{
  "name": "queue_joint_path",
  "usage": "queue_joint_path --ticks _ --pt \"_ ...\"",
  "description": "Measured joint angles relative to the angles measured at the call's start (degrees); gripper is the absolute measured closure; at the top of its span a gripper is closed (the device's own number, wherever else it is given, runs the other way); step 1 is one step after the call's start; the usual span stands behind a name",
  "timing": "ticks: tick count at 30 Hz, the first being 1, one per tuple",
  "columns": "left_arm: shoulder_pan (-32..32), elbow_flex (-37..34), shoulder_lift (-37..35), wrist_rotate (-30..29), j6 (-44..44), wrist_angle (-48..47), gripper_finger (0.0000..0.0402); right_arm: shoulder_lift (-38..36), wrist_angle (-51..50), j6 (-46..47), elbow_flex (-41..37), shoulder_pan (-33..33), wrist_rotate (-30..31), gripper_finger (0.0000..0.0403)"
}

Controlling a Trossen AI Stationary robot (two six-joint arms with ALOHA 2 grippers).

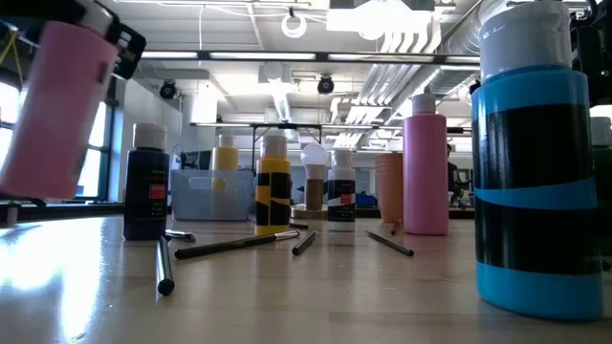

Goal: Pick & Place Paint Supplies
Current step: Put the left large pink paint bottle into the gray bin

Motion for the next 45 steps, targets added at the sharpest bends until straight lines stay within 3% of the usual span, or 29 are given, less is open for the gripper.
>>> queue_joint_path --ticks 5,9,13,22,28,38,40,45 --pt "0.0 7.0 -0.8 -9.5 0.1 -9.5 0.0275 0.0 0.0 0.0 0.0 0.0 0.0 0.0399" --pt "0.0 10.5 -0.7 -17.2 0.6 -10.8 0.0275 0.0 0.0 0.0 0.0 0.0 0.0 0.0399" --pt "0.0 12.4 -0.7 -23.3 2.4 -10.3 0.0275 0.0 0.0 0.0 0.0 0.0 0.0 0.0399" --pt "0.0 12.9 -0.6 -45.0 2.6 -7.0 0.0275 0.0 0.0 -0.2 0.0 0.0 0.1 0.0399" --pt "0.0 12.9 -0.6 -54.3 3.4 -2.2 0.0275 0.0 0.0 -0.2 0.0 0.0 0.2 0.0399" --pt "1.4 12.9 3.2 -61.7 9.6 6.7 0.0275 0.0 0.0 -0.3 0.0 0.0 0.7 0.0399" --pt "4.0 12.9 4.1 -59.5 9.7 6.8 0.0275 0.0 0.0 -0.3 0.0 0.0 0.7 0.0399" --pt "14.4 12.9 6.8 -47.9 8.2 7.3 0.0275 0.0 0.0 -0.3 0.0 0.0 0.7 0.0399"
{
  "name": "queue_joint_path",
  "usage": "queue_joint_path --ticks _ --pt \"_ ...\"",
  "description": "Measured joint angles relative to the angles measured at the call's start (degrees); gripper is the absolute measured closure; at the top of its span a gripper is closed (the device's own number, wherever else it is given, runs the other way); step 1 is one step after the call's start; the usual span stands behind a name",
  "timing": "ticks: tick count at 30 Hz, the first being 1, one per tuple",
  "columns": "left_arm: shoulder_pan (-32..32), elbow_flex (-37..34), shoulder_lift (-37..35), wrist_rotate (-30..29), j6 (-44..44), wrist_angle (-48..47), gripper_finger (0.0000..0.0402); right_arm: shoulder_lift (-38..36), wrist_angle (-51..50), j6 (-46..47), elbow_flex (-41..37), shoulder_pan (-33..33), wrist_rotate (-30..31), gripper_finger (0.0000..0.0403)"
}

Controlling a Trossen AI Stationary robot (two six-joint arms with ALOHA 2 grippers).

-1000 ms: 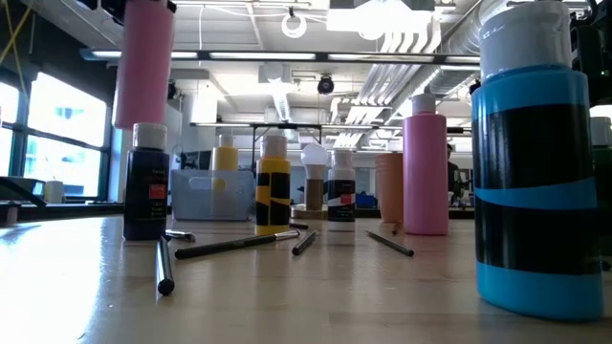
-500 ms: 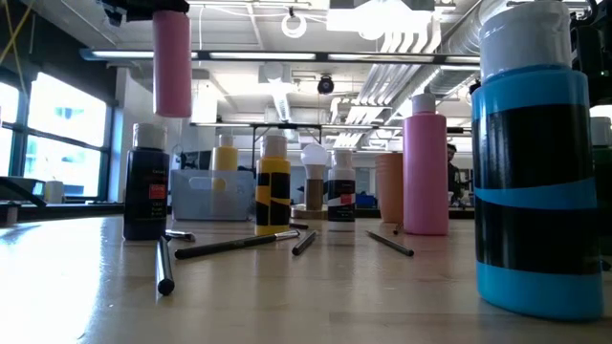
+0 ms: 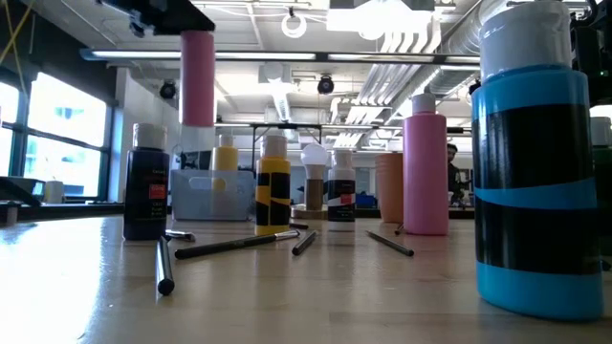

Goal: Pick & Place Paint Supplies
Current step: Put the left large pink paint bottle into the gray bin

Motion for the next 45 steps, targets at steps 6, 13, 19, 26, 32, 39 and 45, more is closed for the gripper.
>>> queue_joint_path --ticks 6,13,19,26,32,39,45 --pt "12.5 0.0 2.1 12.4 -1.1 1.7 0.0275 0.0 0.0 0.0 0.0 0.0 0.0 0.0399" --pt "22.0 0.0 8.4 24.0 -1.5 7.1 0.0275 0.0 0.0 0.0 0.0 0.0 0.0 0.0399" --pt "26.2 0.0 15.9 24.8 -4.4 12.5 0.0275 0.0 0.0 0.0 0.0 0.0 0.0 0.0399" --pt "28.5 0.0 21.9 21.4 -10.2 13.1 0.0275 0.0 0.0 0.0 0.0 0.0 -0.1 0.0399" --pt "28.4 0.0 24.1 18.9 -10.9 16.4 0.0275 0.0 0.0 0.0 0.0 0.0 0.0 0.0399" --pt "28.4 -1.1 28.0 17.5 -13.2 18.4 0.0275 0.0 0.0 0.0 0.0 0.0 0.0 0.0399" --pt "28.4 -3.3 30.1 15.3 -14.6 24.1 0.0275 0.0 0.0 0.0 0.0 0.0 0.0 0.0399"
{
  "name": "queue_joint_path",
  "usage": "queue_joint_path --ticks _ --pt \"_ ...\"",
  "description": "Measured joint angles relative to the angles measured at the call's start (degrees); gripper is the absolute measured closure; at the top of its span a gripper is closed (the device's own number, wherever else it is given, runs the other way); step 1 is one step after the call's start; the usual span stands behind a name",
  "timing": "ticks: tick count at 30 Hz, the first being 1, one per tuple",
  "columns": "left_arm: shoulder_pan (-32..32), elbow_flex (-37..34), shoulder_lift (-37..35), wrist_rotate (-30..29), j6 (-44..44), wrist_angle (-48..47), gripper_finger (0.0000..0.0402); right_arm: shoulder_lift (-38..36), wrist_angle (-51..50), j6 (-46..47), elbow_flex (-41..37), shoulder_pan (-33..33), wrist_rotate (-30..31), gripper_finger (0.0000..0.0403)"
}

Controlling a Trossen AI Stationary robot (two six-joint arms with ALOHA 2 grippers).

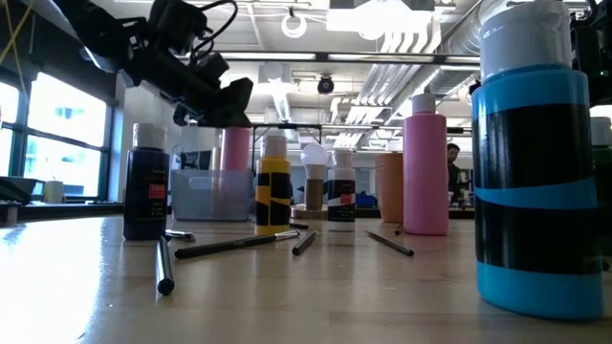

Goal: Pick & Place Paint Supplies
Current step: Put the left large pink paint bottle into the gray bin

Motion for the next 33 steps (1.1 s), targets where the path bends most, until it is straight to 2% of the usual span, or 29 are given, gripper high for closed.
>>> queue_joint_path --ticks 7,20,33 --pt "0.0 -2.4 1.5 -0.7 -0.5 5.1 0.0275 0.0 0.0 0.0 0.0 0.0 0.0 0.0399" --pt "0.0 -2.6 7.7 -2.4 -0.7 11.5 0.0275 0.0 0.0 0.0 0.0 0.0 0.0 0.0399" --pt "0.0 -2.6 8.7 -4.1 -0.6 12.5 0.0275 0.0 0.0 0.0 0.0 0.0 0.0 0.0399"
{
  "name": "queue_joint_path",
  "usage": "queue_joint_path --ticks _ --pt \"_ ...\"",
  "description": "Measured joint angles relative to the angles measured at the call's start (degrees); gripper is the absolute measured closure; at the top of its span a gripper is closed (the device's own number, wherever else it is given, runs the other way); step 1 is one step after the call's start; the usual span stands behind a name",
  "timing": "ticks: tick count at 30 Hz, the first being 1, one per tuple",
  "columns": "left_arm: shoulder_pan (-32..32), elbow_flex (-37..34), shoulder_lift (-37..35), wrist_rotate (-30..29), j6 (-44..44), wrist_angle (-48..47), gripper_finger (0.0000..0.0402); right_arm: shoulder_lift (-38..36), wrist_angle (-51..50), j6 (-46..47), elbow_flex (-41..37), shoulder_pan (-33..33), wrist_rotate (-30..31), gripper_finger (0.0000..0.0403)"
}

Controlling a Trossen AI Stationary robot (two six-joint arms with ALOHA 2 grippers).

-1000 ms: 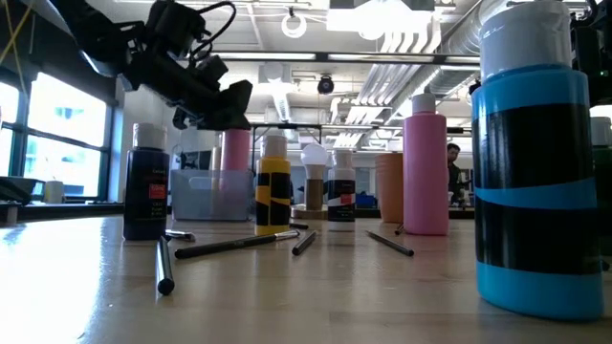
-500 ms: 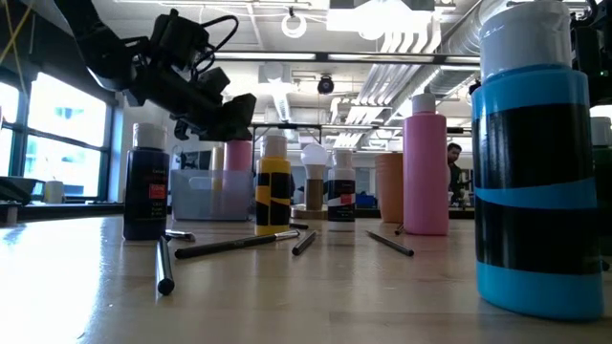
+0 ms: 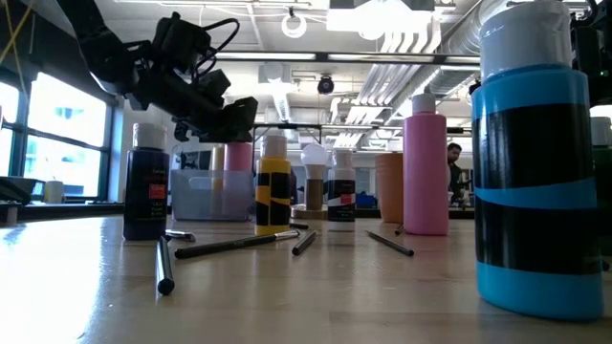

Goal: Pick & Place Paint Supplies
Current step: Put the left large pink paint bottle into the gray bin, then put the large pink paint bottle into the gray bin

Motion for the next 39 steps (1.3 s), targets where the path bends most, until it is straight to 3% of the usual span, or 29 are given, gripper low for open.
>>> queue_joint_path --ticks 14,25,34,39 --pt "0.0 0.1 0.0 0.8 0.9 -0.6 0.0272 0.0 0.0 0.0 0.0 0.0 -0.1 0.0399" --pt "0.0 0.0 -0.4 1.4 5.0 1.0 0.0176 0.0 0.0 0.0 0.0 0.0 -0.2 0.0399" --pt "0.0 0.0 -7.0 2.3 8.1 2.2 0.0163 0.0 0.0 0.0 0.0 0.0 -0.2 0.0399" --pt "0.0 0.0 -11.4 6.0 8.0 2.0 0.0163 0.0 0.0 0.0 0.0 0.0 -0.2 0.0399"
